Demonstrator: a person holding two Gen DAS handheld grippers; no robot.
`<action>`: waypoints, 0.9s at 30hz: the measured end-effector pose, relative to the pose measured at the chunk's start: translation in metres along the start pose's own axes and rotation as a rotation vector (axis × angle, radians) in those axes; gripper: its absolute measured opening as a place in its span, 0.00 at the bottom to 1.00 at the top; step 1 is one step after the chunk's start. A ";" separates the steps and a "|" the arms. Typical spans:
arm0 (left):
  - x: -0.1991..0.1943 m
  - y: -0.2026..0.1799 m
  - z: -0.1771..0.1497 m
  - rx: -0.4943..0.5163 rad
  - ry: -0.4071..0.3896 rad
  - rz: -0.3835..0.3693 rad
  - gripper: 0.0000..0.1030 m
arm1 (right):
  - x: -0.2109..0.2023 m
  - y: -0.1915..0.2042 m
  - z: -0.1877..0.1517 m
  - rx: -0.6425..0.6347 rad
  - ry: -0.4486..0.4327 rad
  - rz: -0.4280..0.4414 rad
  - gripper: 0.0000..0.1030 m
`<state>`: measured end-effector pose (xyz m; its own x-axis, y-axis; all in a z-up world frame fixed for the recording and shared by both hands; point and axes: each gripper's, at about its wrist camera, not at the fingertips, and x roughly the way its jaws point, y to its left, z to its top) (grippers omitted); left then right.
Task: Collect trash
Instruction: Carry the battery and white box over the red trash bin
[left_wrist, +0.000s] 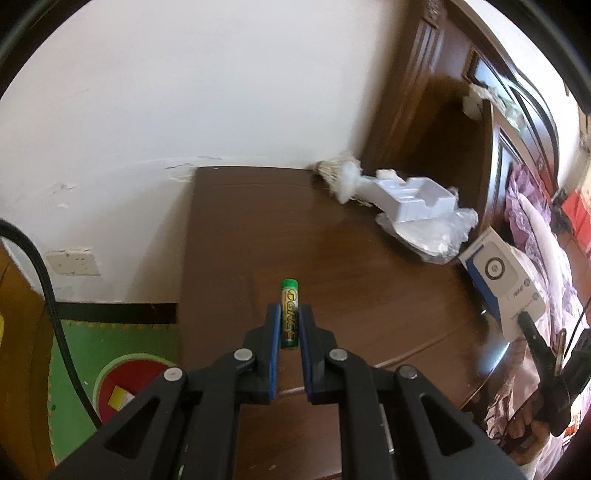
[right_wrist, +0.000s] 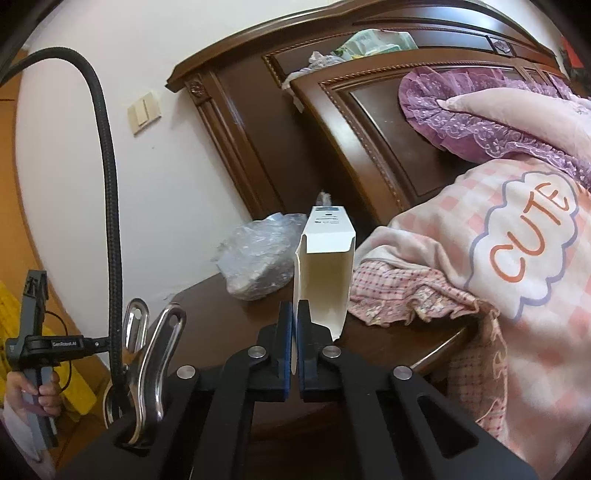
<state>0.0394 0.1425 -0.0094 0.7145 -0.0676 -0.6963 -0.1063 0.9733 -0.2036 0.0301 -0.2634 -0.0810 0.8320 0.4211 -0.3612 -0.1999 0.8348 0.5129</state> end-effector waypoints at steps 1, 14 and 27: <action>-0.003 0.005 -0.001 -0.010 -0.003 0.003 0.10 | -0.001 0.002 -0.001 0.002 -0.005 0.008 0.03; -0.043 0.062 -0.013 -0.087 -0.067 0.075 0.10 | -0.031 0.029 0.002 0.004 -0.096 0.092 0.03; -0.055 0.122 -0.041 -0.193 -0.055 0.139 0.10 | -0.042 0.058 0.003 -0.017 -0.092 0.161 0.03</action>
<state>-0.0416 0.2563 -0.0242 0.7199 0.0817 -0.6892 -0.3329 0.9120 -0.2396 -0.0145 -0.2341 -0.0338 0.8321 0.5162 -0.2026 -0.3421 0.7654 0.5451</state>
